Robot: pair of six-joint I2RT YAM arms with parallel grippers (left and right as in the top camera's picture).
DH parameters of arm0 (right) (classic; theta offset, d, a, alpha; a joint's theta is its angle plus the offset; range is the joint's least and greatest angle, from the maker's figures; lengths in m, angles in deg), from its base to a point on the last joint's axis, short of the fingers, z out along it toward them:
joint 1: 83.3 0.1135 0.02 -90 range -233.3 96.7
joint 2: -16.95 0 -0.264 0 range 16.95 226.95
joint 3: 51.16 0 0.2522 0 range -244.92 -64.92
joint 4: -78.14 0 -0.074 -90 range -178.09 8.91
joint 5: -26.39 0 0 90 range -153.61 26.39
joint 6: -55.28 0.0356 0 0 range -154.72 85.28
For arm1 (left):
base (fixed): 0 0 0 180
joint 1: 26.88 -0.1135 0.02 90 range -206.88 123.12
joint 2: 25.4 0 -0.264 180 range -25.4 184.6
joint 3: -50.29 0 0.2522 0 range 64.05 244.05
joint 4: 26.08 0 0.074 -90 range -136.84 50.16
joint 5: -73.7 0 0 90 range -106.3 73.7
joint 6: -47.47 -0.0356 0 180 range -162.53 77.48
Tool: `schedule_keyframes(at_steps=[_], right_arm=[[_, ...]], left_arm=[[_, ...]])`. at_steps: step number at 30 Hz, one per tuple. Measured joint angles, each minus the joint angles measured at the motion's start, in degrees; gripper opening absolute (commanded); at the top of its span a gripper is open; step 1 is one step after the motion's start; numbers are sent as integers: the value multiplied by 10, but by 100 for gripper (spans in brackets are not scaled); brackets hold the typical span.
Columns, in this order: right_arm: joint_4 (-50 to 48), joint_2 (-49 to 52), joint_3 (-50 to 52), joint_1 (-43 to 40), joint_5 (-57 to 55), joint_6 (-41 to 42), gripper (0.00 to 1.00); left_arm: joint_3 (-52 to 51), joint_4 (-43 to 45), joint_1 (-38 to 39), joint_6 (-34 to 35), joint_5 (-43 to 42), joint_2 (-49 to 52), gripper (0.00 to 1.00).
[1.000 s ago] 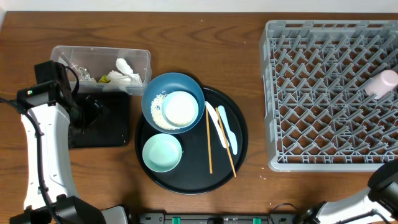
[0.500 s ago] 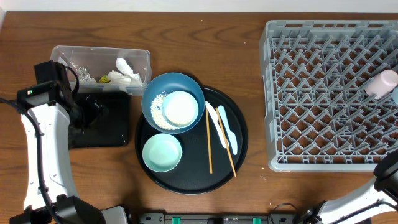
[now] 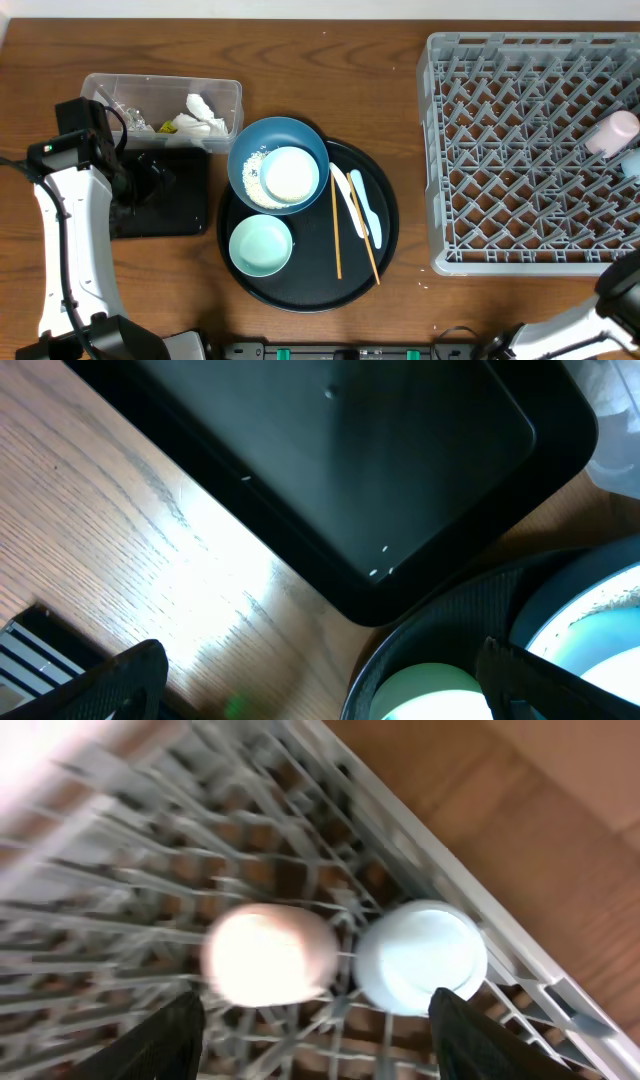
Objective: Sort waste into correct bins and load items into the dishwasher rack
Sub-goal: 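Carry the white cup to the rack beside the pink cup, then reach the right gripper to the teal dish and grasp its rim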
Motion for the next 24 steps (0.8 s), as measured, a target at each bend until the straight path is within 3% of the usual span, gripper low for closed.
schedule_keyframes(at_steps=[8, 15, 24], right_arm=[[105, -119, -3, 81, 93, -37, 71], [228, -130, -4, 245, 134, -95, 74], [283, -130, -1, 464, 139, -125, 74]], left_arm=[[0, 0, 0, 0, 0, 0, 100], [0, 0, 0, 0, 0, 0, 100], [0, 0, 0, 0, 0, 0, 100]])
